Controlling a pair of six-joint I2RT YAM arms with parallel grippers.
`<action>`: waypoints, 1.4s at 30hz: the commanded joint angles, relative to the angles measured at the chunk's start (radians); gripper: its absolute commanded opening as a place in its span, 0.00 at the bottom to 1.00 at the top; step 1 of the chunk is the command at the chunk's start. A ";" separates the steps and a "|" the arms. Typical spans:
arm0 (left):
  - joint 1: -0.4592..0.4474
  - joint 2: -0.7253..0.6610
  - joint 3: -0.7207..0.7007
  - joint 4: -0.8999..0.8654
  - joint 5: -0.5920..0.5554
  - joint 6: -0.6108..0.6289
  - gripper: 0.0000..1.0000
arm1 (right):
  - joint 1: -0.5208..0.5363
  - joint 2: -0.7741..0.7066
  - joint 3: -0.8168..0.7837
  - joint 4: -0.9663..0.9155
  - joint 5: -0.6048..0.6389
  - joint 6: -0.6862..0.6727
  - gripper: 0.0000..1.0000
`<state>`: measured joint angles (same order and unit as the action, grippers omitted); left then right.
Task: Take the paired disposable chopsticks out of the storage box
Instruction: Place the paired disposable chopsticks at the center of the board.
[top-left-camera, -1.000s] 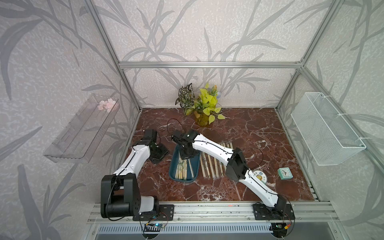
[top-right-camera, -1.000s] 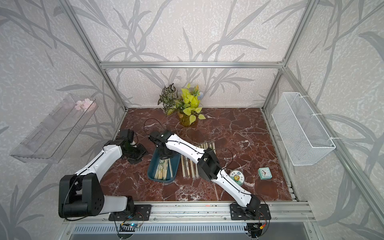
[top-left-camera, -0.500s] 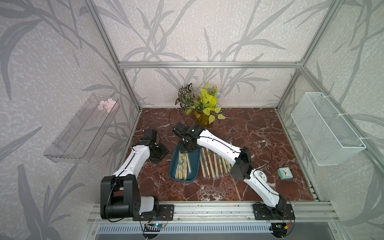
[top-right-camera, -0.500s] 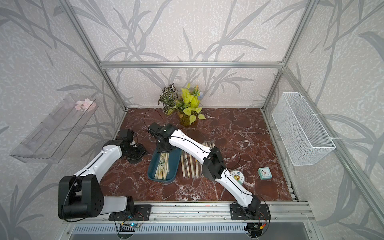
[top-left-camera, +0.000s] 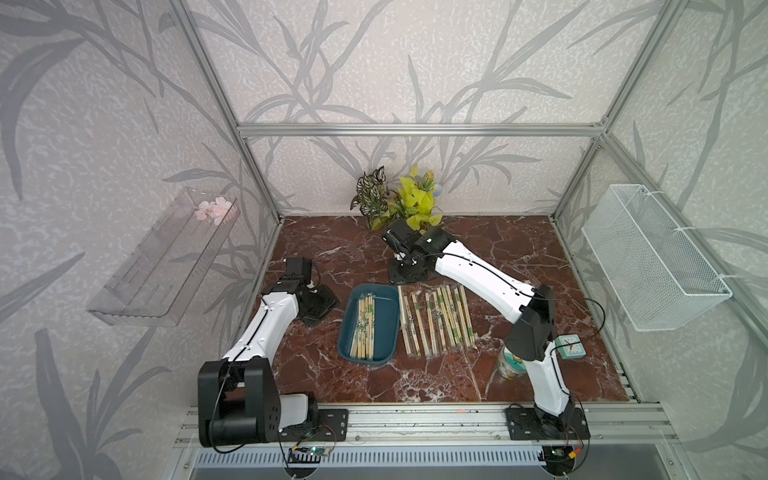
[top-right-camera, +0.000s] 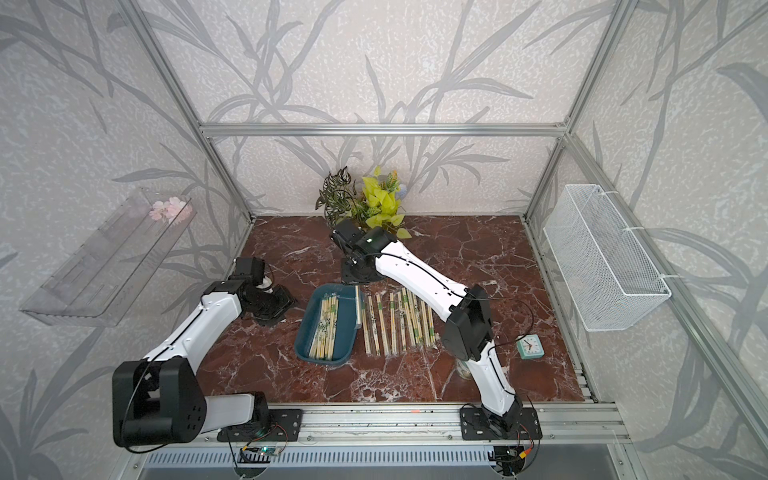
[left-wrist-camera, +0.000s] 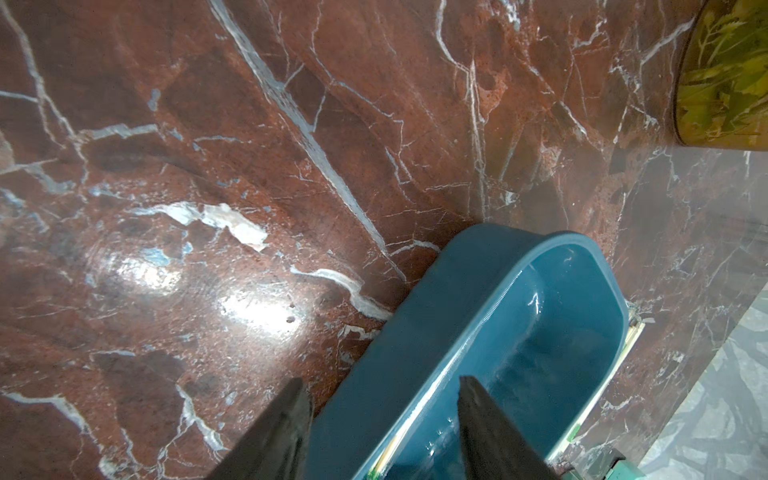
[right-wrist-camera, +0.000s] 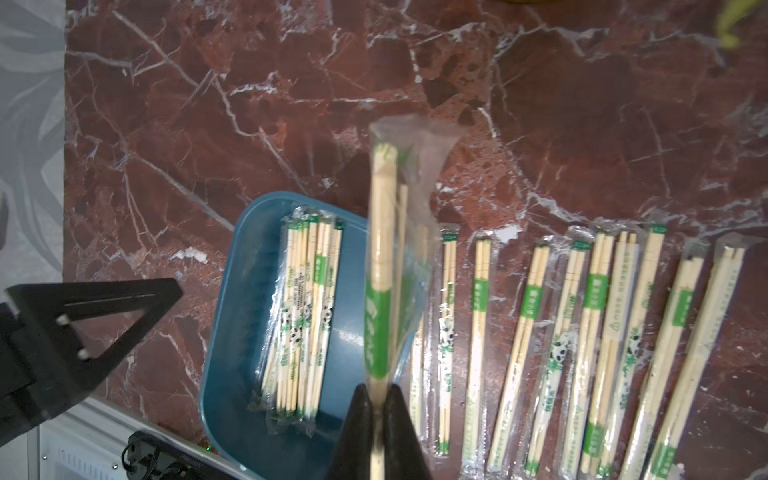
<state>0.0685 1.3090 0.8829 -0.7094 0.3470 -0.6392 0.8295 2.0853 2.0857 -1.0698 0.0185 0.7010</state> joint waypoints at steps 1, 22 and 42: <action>0.008 -0.025 0.031 -0.023 0.025 0.018 0.60 | -0.057 -0.092 -0.163 0.113 0.012 -0.030 0.00; 0.003 -0.038 0.053 -0.053 0.026 0.021 0.68 | -0.088 -0.035 -0.486 0.293 -0.048 -0.135 0.00; -0.018 -0.056 0.059 -0.060 0.006 -0.010 0.68 | -0.083 0.005 -0.517 0.298 -0.047 -0.155 0.36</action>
<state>0.0586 1.2808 0.9150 -0.7486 0.3672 -0.6342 0.7433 2.1185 1.5822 -0.7666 -0.0273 0.5484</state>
